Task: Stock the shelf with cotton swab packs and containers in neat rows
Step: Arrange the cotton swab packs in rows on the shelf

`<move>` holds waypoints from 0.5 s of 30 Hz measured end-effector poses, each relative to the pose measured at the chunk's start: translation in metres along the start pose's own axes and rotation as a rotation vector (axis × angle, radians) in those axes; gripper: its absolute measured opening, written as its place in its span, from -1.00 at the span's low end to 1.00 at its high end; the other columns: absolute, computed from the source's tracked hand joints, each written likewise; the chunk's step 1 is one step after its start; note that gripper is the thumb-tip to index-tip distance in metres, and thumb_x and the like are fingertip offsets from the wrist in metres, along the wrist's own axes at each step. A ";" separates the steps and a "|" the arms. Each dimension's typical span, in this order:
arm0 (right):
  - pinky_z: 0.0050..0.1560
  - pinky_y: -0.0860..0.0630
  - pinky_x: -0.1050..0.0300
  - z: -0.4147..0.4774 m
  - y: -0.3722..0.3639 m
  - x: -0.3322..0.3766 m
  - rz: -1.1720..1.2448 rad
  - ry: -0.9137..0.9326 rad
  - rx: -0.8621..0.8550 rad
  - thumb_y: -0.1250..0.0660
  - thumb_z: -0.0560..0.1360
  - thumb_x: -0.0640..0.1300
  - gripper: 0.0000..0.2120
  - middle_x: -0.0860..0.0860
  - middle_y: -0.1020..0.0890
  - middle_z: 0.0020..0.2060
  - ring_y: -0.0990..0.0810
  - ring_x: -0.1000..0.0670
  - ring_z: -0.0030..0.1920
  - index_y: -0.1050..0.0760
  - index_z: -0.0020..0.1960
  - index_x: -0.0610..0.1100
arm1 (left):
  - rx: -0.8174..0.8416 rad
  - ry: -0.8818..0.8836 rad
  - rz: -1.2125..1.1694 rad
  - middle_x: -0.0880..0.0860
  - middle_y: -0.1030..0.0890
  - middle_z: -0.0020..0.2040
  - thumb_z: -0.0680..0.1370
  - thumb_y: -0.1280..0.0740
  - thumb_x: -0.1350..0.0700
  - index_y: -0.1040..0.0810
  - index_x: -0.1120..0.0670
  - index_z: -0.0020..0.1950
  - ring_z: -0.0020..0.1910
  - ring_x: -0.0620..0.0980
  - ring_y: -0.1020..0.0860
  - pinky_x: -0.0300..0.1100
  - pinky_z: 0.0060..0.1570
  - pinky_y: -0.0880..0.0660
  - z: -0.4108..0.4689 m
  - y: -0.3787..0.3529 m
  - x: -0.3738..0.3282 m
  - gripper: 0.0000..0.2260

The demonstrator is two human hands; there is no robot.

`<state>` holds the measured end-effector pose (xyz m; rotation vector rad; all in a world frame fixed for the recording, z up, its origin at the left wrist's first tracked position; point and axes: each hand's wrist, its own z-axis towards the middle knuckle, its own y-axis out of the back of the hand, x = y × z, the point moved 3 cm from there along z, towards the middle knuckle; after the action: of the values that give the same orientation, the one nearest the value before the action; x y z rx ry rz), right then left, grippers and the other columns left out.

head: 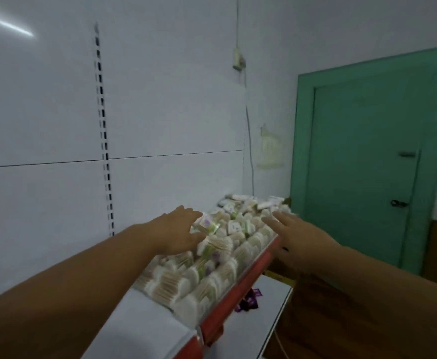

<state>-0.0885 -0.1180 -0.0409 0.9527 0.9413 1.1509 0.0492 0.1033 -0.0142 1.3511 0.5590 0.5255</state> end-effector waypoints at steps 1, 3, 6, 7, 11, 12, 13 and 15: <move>0.49 -0.09 -0.01 -0.001 -0.003 -0.018 0.014 -0.032 0.000 -0.09 0.59 0.17 -0.37 0.00 -0.02 0.55 -0.01 -0.02 0.53 0.12 0.55 0.10 | 0.008 -0.013 -0.007 0.02 -0.08 0.58 0.62 -0.12 -0.18 -0.07 0.01 0.56 0.55 -0.03 0.00 -0.06 0.48 -0.05 0.018 -0.003 -0.006 -0.42; 0.47 -0.09 0.03 0.002 -0.012 -0.043 0.034 -0.081 0.004 -0.06 0.59 0.18 -0.36 0.04 -0.04 0.55 -0.02 0.00 0.52 0.16 0.55 0.09 | 0.042 -0.026 -0.004 0.04 -0.11 0.57 0.61 -0.14 -0.19 -0.08 0.01 0.56 0.54 0.00 -0.06 -0.04 0.48 -0.10 0.053 -0.008 -0.010 -0.41; 0.45 -0.13 0.05 0.023 -0.028 -0.070 -0.010 -0.068 0.043 -0.07 0.58 0.21 -0.35 0.06 -0.05 0.54 -0.04 0.02 0.52 0.15 0.55 0.10 | 0.093 -0.033 0.026 0.04 -0.15 0.56 0.61 -0.14 -0.18 -0.06 0.02 0.56 0.51 0.03 -0.18 -0.09 0.45 -0.16 0.110 -0.015 -0.002 -0.41; 0.44 -0.14 0.06 0.033 -0.033 -0.077 -0.025 -0.065 0.068 -0.08 0.57 0.22 -0.35 0.06 -0.06 0.54 -0.06 0.01 0.51 0.13 0.55 0.10 | 0.110 -0.039 0.029 0.03 -0.16 0.56 0.61 -0.14 -0.18 -0.09 0.01 0.56 0.50 0.02 -0.21 -0.10 0.44 -0.18 0.126 -0.019 0.002 -0.42; 0.42 -0.21 0.06 0.083 -0.046 -0.115 -0.040 -0.123 0.152 -0.13 0.58 0.15 -0.38 0.03 -0.19 0.51 -0.19 -0.01 0.47 -0.01 0.55 0.02 | 0.181 -0.066 0.035 0.04 -0.14 0.56 0.59 -0.18 -0.17 -0.15 -0.01 0.54 0.51 0.00 -0.17 -0.12 0.44 -0.16 0.175 -0.040 0.013 -0.44; 0.42 -0.23 0.06 0.094 -0.051 -0.124 -0.022 -0.141 0.160 -0.15 0.58 0.13 -0.41 0.03 -0.23 0.49 -0.23 -0.01 0.45 -0.05 0.54 0.02 | 0.194 -0.066 0.040 0.03 -0.16 0.55 0.59 -0.19 -0.17 -0.17 -0.02 0.53 0.49 0.00 -0.21 -0.16 0.38 -0.20 0.185 -0.041 0.015 -0.45; 0.41 -0.25 0.06 0.104 -0.058 -0.132 -0.002 -0.151 0.165 -0.16 0.58 0.11 -0.43 0.03 -0.26 0.47 -0.26 -0.01 0.44 -0.09 0.53 0.03 | 0.206 -0.060 0.022 0.02 -0.19 0.54 0.59 -0.19 -0.16 -0.19 -0.02 0.52 0.46 -0.02 -0.26 -0.20 0.31 -0.26 0.195 -0.041 0.017 -0.47; 0.39 -0.28 0.06 0.122 -0.073 -0.146 0.040 -0.163 0.173 -0.19 0.56 0.11 -0.44 0.04 -0.31 0.45 -0.29 -0.01 0.41 -0.14 0.51 0.06 | 0.199 -0.046 -0.006 0.00 -0.26 0.50 0.60 -0.20 -0.14 -0.24 -0.03 0.49 0.38 -0.05 -0.35 -0.25 0.23 -0.30 0.218 -0.041 0.023 -0.51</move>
<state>0.0255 -0.2860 -0.0563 1.1917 0.9028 1.0195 0.2090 -0.0509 -0.0280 1.5461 0.5896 0.4409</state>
